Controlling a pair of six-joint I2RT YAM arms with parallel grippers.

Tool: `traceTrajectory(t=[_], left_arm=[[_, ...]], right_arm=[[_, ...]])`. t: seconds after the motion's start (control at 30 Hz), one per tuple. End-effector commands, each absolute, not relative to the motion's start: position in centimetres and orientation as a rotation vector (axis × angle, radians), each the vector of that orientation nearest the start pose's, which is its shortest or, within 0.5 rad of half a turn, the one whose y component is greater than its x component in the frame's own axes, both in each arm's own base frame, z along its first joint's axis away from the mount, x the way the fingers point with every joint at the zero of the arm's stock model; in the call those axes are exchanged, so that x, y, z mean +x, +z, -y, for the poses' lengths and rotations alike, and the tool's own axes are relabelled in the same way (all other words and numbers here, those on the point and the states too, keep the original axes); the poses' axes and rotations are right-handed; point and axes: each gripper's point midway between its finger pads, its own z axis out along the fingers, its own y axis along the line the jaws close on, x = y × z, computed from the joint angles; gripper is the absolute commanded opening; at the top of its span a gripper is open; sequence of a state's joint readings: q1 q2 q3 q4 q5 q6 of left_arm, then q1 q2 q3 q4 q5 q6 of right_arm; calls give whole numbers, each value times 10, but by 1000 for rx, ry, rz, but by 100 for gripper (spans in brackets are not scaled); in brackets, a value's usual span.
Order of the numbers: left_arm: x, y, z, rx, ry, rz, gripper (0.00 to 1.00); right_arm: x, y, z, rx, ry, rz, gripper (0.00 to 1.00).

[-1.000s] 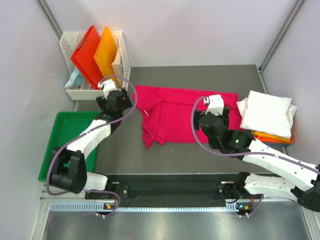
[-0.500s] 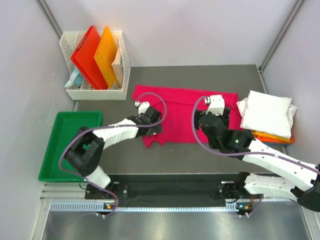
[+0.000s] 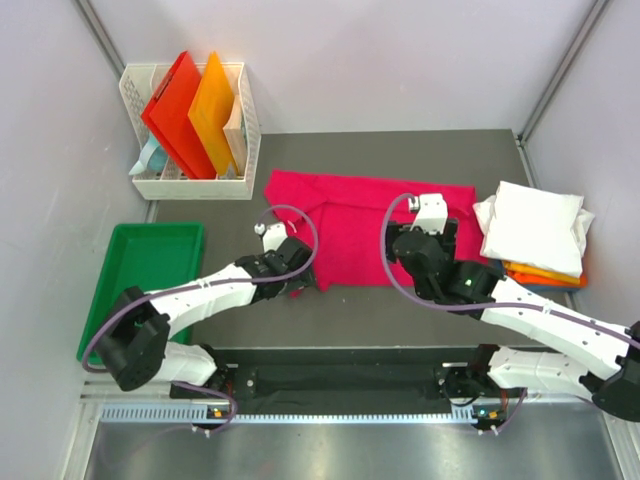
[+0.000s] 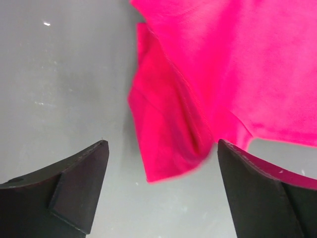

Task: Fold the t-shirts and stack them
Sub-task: Grap the side of the flattened tshirt closest away from the robot with both arms

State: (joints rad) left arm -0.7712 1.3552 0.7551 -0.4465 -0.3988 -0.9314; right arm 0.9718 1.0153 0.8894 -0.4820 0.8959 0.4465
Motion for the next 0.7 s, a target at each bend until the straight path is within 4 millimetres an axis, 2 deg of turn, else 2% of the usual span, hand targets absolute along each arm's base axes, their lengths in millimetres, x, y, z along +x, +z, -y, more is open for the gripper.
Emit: traceTrajectory(t=[0.0, 0.03, 0.17, 0.2, 0.23, 0.33, 0.5, 0.67], left_arm=[[235, 69, 187, -301, -164, -2423, 96], [233, 69, 189, -292, -163, -2424, 95], [221, 54, 193, -268, -142, -2466, 71], [220, 48, 192, -263, -124, -2480, 58], [218, 44, 191, -262, -112, -2486, 52], [218, 36, 184, -265, -68, -2483, 51], [220, 28, 180, -264, -15, -2489, 58], [223, 23, 175, -282, 25, -2470, 54]], right_arm=[[261, 216, -158, -1, -27, -1947, 89], [261, 214, -159, 0, -24, -1951, 88], [260, 205, -161, -4, -30, -1971, 88], [260, 205, -162, -2, -21, -1974, 87], [259, 203, -161, -4, -23, -1978, 87], [258, 203, -160, -4, -20, -1975, 86], [259, 205, -158, -3, -28, -1966, 86], [258, 204, -157, -5, -30, -1968, 86]])
